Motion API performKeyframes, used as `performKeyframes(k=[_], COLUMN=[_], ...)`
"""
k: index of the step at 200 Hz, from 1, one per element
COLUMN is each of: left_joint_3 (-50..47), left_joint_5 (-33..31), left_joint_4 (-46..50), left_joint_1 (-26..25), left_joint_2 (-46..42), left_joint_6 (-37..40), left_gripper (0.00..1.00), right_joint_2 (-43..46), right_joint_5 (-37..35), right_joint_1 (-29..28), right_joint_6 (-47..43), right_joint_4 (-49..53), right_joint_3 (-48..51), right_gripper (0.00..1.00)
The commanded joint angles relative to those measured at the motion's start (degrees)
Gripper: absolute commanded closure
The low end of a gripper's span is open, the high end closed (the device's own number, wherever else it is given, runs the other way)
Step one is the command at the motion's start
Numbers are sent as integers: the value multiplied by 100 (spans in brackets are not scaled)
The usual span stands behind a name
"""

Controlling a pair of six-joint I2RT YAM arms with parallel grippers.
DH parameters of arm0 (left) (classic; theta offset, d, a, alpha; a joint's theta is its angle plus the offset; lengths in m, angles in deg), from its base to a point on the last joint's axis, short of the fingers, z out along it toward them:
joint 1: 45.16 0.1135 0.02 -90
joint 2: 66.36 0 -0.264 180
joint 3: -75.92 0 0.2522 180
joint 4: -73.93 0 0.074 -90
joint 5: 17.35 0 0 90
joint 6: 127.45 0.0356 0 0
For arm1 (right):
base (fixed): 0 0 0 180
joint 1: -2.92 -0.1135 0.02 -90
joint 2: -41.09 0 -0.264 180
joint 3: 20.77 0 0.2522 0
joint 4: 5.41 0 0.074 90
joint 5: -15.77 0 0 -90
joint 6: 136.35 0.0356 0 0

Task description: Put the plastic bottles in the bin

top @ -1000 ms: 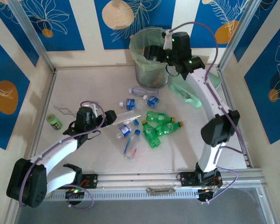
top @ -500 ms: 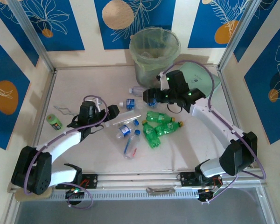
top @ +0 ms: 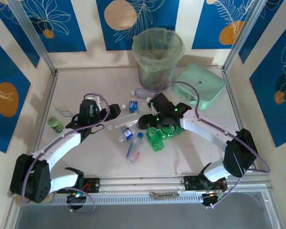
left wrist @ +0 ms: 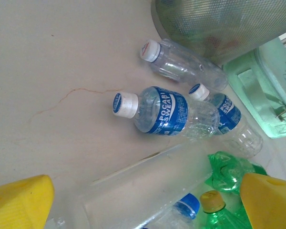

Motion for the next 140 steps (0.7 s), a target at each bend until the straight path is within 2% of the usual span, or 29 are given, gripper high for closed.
performKeyframes(k=[1, 140], left_joint_3=[33, -46], left_joint_5=[-144, 58], left_joint_4=[121, -185], left_joint_1=[21, 26], left_joint_2=[-75, 231], left_joint_6=[124, -159], left_gripper=[0, 0], right_joint_2=[-218, -1977], right_joint_5=[-596, -1858], right_joint_1=[-163, -811], right_joint_6=[219, -53], right_joint_4=[583, 1506], right_joint_3=[-48, -990], right_gripper=[15, 23])
